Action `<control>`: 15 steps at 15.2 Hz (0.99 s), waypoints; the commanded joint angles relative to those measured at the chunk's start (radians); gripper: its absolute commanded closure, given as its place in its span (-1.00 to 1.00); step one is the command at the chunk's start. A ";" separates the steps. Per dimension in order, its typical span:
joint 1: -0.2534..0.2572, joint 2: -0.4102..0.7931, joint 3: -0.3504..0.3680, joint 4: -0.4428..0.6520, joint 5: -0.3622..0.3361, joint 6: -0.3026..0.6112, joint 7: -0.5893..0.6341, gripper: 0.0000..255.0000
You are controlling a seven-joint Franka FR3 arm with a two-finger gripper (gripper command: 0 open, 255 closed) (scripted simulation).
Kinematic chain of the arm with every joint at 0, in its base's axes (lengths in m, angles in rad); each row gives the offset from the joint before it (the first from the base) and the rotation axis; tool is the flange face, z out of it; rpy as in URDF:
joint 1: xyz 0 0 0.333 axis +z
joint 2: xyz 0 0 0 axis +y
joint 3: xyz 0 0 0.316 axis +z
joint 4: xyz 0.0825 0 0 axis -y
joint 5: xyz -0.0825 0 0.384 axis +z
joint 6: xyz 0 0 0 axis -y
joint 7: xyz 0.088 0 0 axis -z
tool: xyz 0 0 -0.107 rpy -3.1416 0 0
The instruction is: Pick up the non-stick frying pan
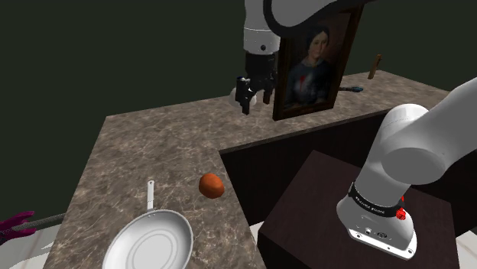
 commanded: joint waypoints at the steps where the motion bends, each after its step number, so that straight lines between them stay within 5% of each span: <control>1: 0.006 0.048 0.036 -0.006 0.016 0.058 0.055 -1.00; 8: 0.011 0.267 0.157 0.047 0.028 0.233 0.249 -1.00; 15: 0.011 0.534 0.253 0.172 -0.058 0.372 0.475 -1.00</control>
